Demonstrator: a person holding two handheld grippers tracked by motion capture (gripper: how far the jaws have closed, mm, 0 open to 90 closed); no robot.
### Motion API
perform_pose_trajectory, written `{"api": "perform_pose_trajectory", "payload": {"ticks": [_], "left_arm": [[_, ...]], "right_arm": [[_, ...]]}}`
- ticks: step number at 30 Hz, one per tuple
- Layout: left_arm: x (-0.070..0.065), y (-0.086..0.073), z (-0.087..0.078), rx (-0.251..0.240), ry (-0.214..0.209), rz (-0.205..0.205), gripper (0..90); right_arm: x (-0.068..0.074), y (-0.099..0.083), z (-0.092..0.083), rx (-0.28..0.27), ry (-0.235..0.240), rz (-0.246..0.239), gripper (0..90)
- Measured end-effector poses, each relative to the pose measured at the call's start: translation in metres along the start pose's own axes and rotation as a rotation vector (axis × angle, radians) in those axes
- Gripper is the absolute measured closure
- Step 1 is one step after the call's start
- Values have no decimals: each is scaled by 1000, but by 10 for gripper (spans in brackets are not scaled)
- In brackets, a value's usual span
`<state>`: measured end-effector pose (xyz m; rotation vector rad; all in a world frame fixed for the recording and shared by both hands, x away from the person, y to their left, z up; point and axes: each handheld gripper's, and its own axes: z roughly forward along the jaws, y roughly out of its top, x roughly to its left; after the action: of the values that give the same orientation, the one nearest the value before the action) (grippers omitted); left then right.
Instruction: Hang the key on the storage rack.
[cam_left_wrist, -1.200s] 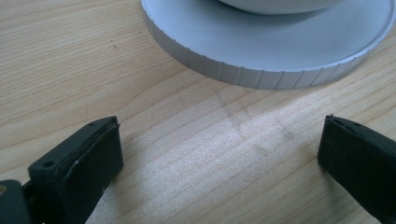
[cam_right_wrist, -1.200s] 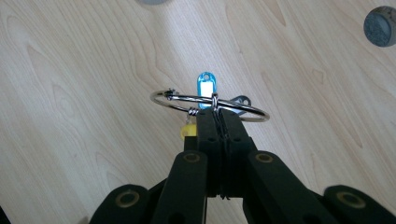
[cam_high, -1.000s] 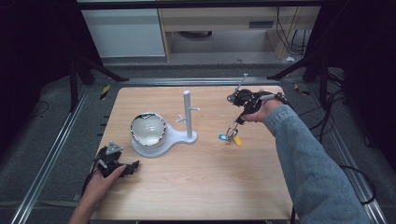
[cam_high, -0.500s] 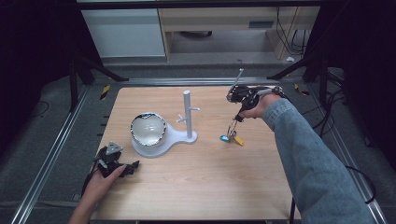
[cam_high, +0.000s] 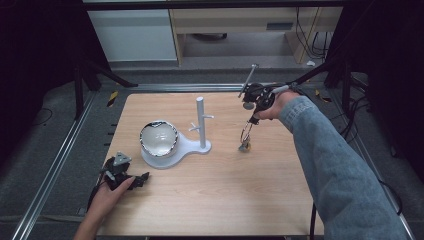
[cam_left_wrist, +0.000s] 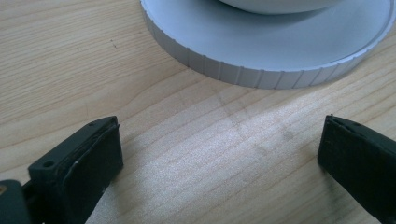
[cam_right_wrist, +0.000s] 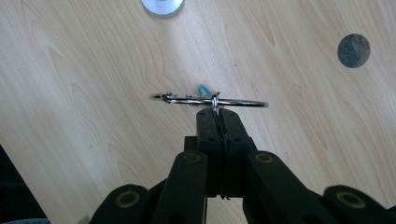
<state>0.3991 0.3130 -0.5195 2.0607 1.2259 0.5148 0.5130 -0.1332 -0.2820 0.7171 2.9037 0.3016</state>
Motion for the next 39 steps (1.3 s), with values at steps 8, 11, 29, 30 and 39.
{"api": "perform_pose_trajectory", "payload": {"ticks": [8,11,29,30,39], "left_arm": [[0,0,0,0,0,0,0],[0,0,0,0,0,0,0],[0,0,0,0,0,1,0],[0,0,0,0,0,0,0],[0,0,-1,2,0,1,0]], "right_arm": [[6,9,-9,1,5,-25,887],[9,16,-15,-2,-1,-34,888],[20,41,-30,-4,-12,-74,887],[21,43,-31,-4,-14,-77,887],[27,58,-34,5,-13,-103,887]]}}
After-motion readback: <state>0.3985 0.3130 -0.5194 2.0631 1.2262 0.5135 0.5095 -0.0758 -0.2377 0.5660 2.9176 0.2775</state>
